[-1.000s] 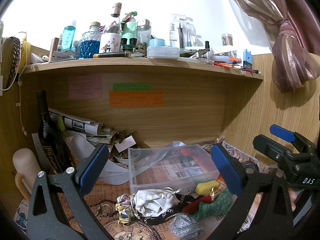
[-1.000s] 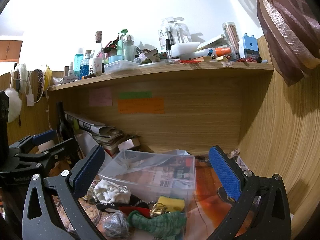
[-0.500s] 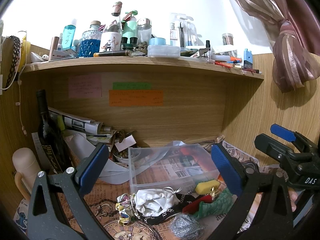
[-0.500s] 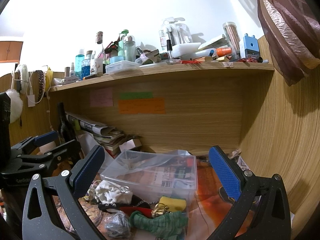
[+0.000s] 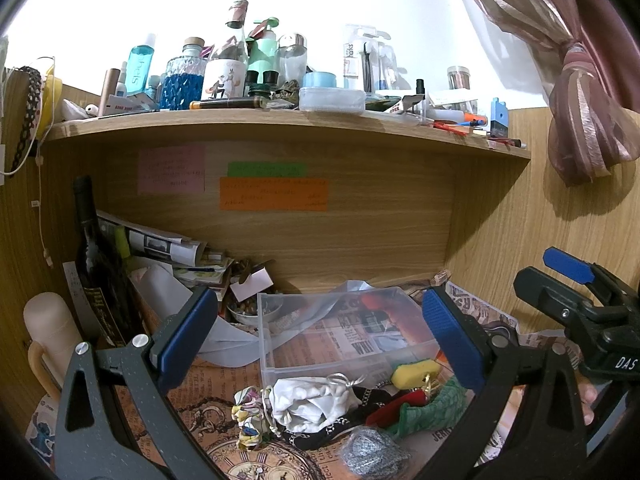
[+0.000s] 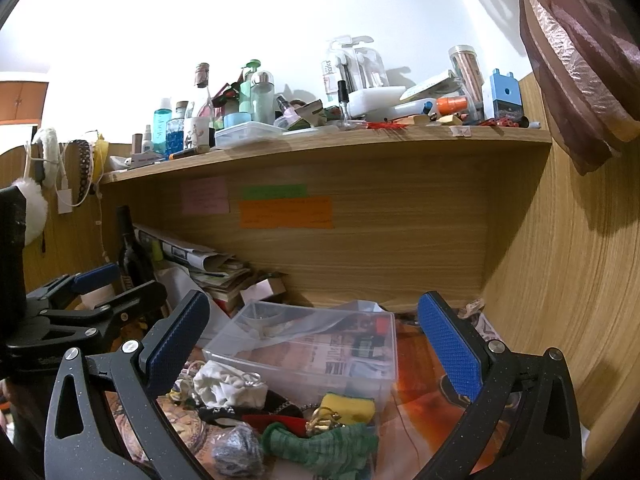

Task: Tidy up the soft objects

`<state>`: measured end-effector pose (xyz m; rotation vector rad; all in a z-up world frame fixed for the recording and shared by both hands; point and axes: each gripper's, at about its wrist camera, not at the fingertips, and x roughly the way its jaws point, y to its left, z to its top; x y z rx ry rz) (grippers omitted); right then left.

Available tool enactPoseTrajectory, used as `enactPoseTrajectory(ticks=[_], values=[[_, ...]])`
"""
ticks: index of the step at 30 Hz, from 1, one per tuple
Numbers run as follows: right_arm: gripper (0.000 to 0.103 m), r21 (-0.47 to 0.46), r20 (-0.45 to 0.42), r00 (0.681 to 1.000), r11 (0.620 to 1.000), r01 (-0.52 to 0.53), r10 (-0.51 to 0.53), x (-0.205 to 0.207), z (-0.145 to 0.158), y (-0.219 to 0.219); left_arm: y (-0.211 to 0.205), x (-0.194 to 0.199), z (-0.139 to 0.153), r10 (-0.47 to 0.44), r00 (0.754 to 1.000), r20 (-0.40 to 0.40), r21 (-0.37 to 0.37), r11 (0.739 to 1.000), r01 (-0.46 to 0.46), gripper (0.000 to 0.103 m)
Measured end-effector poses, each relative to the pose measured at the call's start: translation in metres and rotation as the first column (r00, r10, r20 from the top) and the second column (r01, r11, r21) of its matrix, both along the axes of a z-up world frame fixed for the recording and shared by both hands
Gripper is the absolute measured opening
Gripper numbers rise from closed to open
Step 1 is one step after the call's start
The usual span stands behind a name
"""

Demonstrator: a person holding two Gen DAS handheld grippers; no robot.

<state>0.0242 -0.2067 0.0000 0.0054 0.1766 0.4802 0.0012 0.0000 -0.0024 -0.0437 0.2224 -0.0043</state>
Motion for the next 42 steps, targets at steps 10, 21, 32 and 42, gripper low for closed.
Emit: enactPoseTrajectory(ticks=[10, 21, 32, 42], values=[[0.103, 0.001, -0.001, 1.0, 1.0, -0.001, 0.001, 0.0, 0.0, -0.001, 0.0, 0.0, 0.0, 0.001, 1.0, 0.0, 0.0, 1.0, -0.001, 0.103], [0.103, 0.001, -0.008, 1.0, 1.0, -0.006, 0.006, 0.0, -0.001, 0.004, 0.001, 0.0, 0.0, 0.0, 1.0, 0.001, -0.002, 1.0, 0.0, 0.103], [0.103, -0.02, -0.061, 0.998, 1.0, -0.021, 0.02, 0.011, -0.016, 0.005, 0.005, 0.009, -0.015, -0.011, 0.998, -0.057, -0.012, 1.0, 0.011, 0.103], [0.092, -0.083, -0.211, 0.977, 0.996, -0.036, 0.018, 0.033, -0.058, 0.001, 0.021, 0.025, -0.056, -0.004, 0.976, -0.22, -0.033, 0.999, -0.003, 0.086]])
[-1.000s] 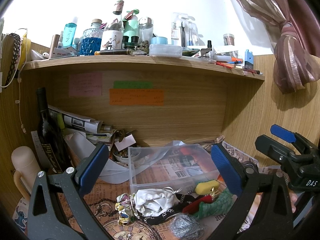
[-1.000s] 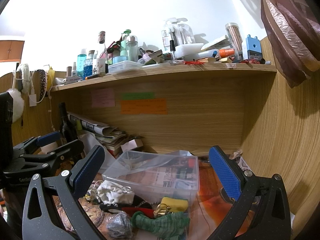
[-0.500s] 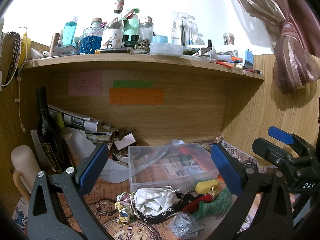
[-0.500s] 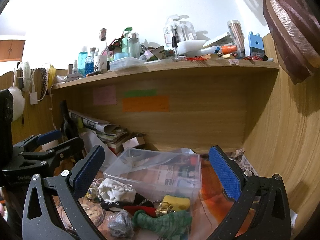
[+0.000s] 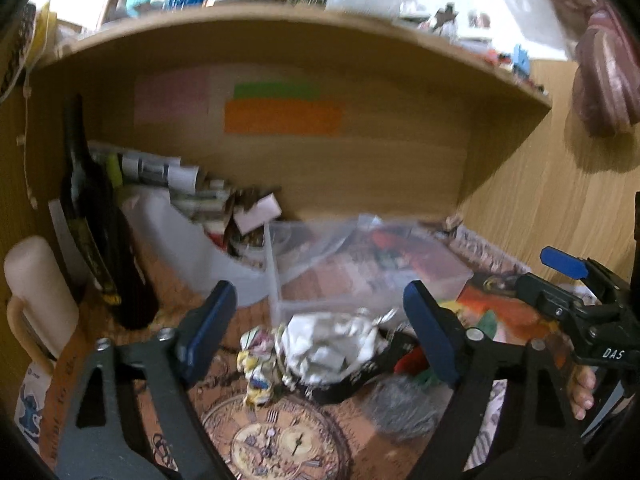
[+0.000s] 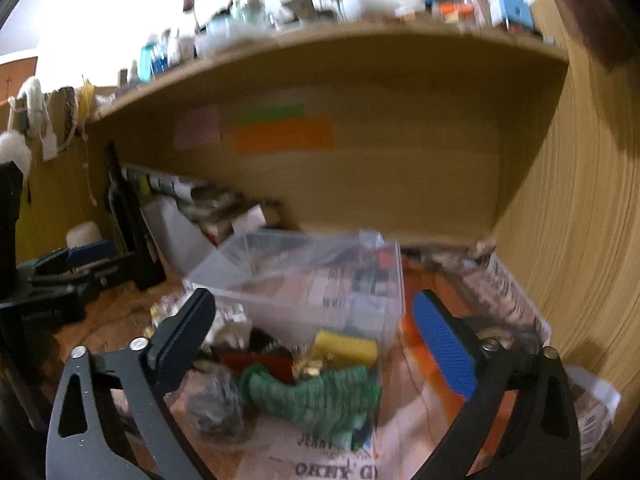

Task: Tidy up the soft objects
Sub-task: 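Grasp the yellow figurine with the left tool while the right tool grasps the green knit glove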

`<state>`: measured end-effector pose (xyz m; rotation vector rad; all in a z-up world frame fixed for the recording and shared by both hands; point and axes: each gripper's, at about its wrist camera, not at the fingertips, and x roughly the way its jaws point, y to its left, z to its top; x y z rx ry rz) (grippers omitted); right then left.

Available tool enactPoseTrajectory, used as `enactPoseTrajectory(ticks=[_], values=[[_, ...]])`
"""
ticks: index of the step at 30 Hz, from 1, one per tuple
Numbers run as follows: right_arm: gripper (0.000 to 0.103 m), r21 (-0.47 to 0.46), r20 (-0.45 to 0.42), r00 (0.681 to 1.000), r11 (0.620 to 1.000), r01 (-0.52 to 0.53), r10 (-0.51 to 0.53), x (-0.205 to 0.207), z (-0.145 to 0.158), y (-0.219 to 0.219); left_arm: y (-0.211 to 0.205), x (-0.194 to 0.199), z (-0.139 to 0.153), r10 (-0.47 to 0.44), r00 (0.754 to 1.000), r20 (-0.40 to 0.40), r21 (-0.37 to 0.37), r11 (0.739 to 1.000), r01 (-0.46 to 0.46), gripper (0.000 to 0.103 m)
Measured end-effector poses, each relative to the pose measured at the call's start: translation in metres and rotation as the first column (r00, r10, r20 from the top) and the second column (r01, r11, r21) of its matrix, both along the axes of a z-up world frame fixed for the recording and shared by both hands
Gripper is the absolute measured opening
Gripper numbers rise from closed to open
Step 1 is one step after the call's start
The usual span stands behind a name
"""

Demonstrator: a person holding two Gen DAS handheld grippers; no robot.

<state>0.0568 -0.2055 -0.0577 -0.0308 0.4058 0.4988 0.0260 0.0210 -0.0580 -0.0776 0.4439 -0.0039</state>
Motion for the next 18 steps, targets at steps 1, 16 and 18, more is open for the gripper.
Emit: enactPoseTrajectory(ticks=[1, 16, 18], values=[[0.09, -0.006, -0.022, 1.0, 1.0, -0.003, 0.003, 0.002, -0.005, -0.001, 0.003, 0.001, -0.004, 0.004, 1.0, -0.015, -0.004, 1.0, -0.004, 0.085], [0.081, -0.043, -0.214, 0.977, 0.999, -0.019, 0.009, 0.01, -0.054, -0.006, 0.058, 0.018, -0.065, 0.156, 0.958, -0.24, -0.039, 0.985, -0.171, 0.064], [0.079, -0.049, -0.235, 0.972, 0.999, -0.021, 0.009, 0.011, -0.059, -0.006, 0.067, 0.019, -0.07, 0.173, 0.951, -0.256, -0.049, 0.98, -0.192, 0.064]])
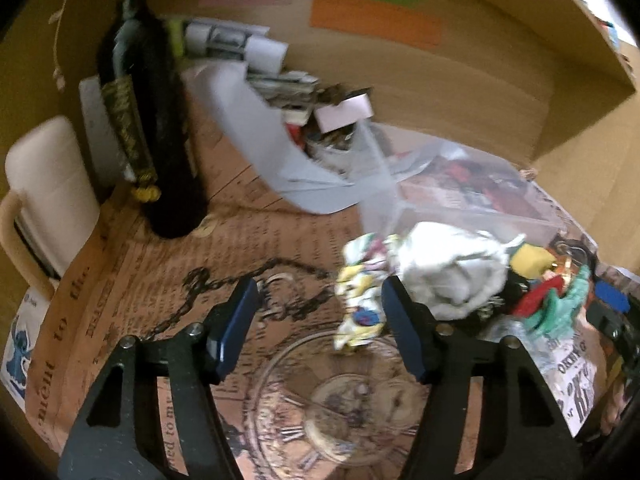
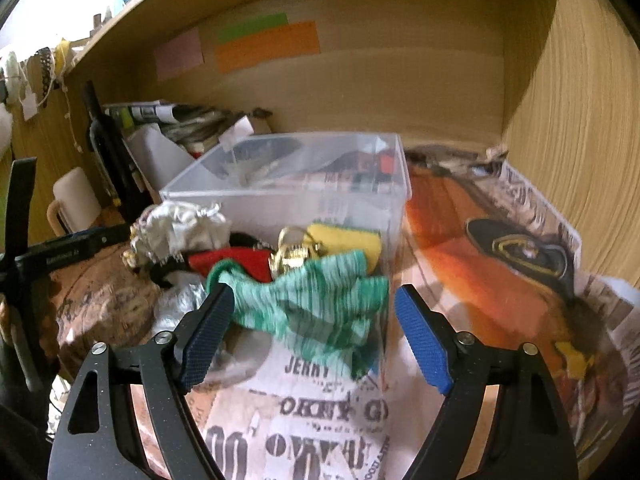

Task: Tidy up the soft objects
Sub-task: 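Grasp the yellow figurine with the left tool while the right tool grasps the green knit glove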

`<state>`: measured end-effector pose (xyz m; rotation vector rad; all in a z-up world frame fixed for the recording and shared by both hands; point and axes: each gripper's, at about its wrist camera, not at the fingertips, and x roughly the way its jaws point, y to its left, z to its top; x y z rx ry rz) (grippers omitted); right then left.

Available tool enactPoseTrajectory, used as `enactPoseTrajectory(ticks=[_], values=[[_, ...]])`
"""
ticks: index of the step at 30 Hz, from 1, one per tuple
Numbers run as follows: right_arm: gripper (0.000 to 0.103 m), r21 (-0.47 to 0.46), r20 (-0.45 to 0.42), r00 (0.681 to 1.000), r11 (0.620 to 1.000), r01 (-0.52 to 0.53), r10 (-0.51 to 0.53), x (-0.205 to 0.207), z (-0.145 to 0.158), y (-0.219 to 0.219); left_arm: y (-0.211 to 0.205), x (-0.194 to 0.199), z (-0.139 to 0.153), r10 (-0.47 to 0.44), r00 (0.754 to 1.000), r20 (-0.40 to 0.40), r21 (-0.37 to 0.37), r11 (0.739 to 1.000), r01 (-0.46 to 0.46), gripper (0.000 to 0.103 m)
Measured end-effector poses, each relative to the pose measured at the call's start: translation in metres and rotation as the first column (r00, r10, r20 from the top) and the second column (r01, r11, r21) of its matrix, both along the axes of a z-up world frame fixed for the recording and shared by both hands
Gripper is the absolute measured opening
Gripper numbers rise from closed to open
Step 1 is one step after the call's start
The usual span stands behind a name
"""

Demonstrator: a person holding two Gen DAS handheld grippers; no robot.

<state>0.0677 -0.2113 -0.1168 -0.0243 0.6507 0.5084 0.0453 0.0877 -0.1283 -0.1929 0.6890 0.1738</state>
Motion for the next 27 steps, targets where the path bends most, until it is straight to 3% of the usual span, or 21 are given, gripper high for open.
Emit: enactPoseTrajectory(ticks=[7, 11, 19, 24, 27], values=[[0.069, -0.008, -0.053, 0.999, 1.0, -0.006, 0.006, 0.007, -0.014, 0.005, 0.002, 0.018, -0.013, -0.063, 0.996, -0.067, -0.058, 0.997, 0.059, 0.064], [0.055, -0.008, -0.061, 0.998, 1.0, 0.0, -0.001, 0.011, -0.019, 0.005, -0.006, 0.033, -0.018, -0.096, 0.991, -0.098, -0.046, 0.995, 0.092, 0.063], [0.033, 0.021, -0.076, 0.997, 1.0, -0.004, 0.006, 0.017, -0.025, 0.002, -0.008, 0.049, -0.034, -0.122, 0.98, -0.16, -0.068, 0.991, 0.112, 0.025], [0.023, 0.025, -0.043, 0.999, 1.0, -0.011, 0.012, 0.009, -0.016, -0.003, -0.007, 0.038, -0.028, -0.098, 0.987, -0.124, -0.041, 0.995, 0.094, 0.018], [0.023, 0.036, -0.014, 1.0, 0.999, 0.001, 0.0, 0.004, -0.007, -0.011, -0.005, 0.029, -0.022, -0.082, 0.991, -0.102, -0.023, 0.997, 0.08, 0.016]])
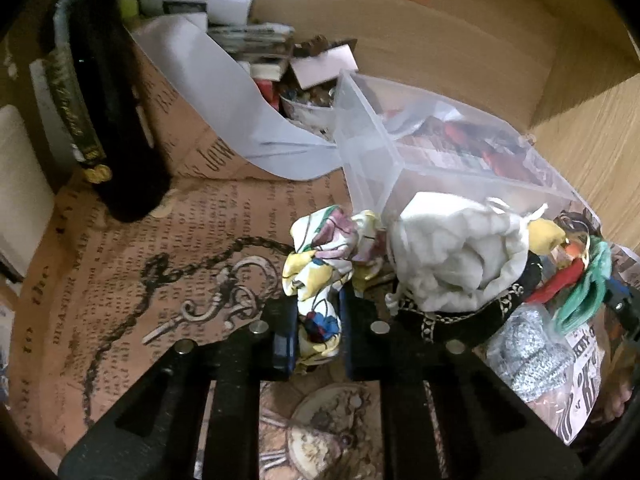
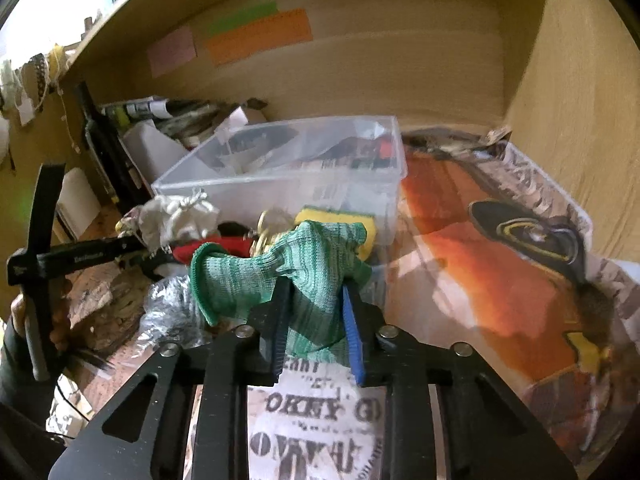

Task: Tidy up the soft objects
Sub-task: 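Grasp the yellow figurine with the left tool while the right tool grasps the green knit glove, then lower the figurine into the clear box with the left tool while the right tool drops the glove in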

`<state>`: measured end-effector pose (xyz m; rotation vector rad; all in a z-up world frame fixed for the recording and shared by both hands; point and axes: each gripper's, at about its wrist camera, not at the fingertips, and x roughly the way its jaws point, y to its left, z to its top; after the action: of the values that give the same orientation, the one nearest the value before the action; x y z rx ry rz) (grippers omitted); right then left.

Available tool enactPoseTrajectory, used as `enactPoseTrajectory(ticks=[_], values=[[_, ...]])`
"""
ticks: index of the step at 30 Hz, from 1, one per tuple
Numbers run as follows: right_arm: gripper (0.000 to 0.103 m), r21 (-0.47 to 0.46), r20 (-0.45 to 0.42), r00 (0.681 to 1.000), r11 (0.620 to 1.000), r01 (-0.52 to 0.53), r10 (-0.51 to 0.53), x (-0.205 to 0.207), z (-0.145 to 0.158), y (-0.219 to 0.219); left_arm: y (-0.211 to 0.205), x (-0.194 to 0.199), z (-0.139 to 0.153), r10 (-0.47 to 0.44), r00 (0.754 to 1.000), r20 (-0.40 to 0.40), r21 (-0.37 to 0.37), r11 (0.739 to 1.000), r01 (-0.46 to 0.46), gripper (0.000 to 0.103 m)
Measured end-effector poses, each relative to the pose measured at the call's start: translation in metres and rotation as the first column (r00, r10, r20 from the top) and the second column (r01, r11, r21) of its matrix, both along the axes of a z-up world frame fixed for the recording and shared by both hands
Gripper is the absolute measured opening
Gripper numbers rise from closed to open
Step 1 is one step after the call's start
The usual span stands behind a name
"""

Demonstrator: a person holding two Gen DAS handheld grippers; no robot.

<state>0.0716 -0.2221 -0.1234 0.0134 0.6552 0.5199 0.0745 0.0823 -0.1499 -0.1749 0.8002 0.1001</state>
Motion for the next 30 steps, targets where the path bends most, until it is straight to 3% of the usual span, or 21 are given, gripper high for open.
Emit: enactPoseTrajectory(ticks=[8, 19, 24, 30], values=[[0.022, 0.027, 0.107, 0.993, 0.999, 0.041, -0.044, -0.006, 0.029, -0.013, 0.001, -0.02, 0.041, 0.01, 0.992, 0.123, 0.029, 0.999, -0.014, 0.015], [0.022, 0.092, 0.217, 0.974, 0.995, 0.041, -0.06, 0.02, 0.069, -0.006, -0.018, -0.013, 0.099, -0.055, 0.954, 0.295, 0.039, 0.998, 0.045, 0.015], [0.022, 0.077, 0.236, 0.971, 0.997, 0.026, -0.044, 0.039, 0.076, 0.002, -0.029, 0.009, 0.106, -0.094, 0.948, 0.305, 0.037, 0.996, 0.086, 0.015], [0.022, 0.027, 0.205, 0.979, 1.0, 0.003, -0.008, 0.066, 0.069, 0.021, -0.031, 0.05, 0.099, -0.107, 0.963, 0.247, 0.003, 0.994, 0.11, 0.015]])
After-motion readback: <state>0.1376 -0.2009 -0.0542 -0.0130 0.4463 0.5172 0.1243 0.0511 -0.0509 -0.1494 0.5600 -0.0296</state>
